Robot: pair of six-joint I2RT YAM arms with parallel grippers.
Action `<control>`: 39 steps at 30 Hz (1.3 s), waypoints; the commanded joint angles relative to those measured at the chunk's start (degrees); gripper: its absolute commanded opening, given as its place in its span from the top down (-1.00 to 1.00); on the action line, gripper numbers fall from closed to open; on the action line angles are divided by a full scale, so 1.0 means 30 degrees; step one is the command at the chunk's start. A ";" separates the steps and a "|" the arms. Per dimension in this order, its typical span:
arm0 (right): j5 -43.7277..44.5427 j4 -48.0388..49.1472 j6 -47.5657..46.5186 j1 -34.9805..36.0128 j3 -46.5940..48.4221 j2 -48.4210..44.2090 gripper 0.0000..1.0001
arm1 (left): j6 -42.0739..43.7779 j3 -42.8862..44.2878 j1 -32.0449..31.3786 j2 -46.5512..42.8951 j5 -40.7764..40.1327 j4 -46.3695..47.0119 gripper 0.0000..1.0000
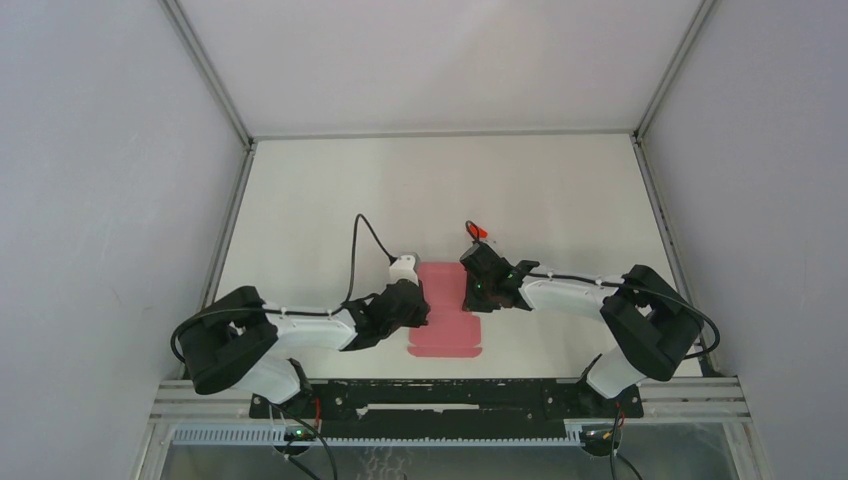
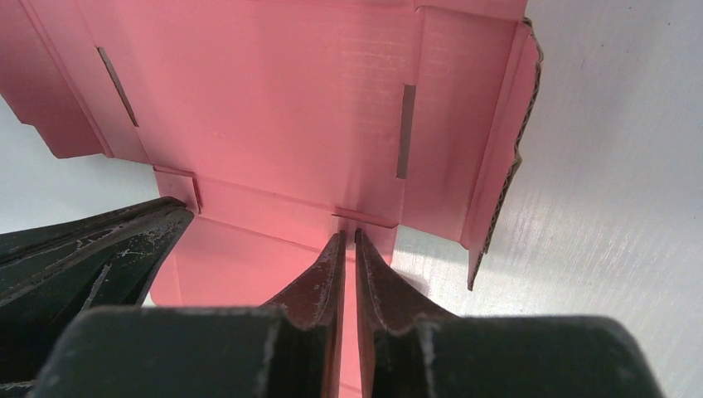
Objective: Fold the paper box
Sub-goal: Fold the paper box at the center of the board.
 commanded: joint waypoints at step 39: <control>0.3063 -0.4687 -0.0878 0.1993 0.2724 0.4478 0.51 | -0.0369 0.0313 -0.0136 0.1365 0.0314 -0.0731 1.00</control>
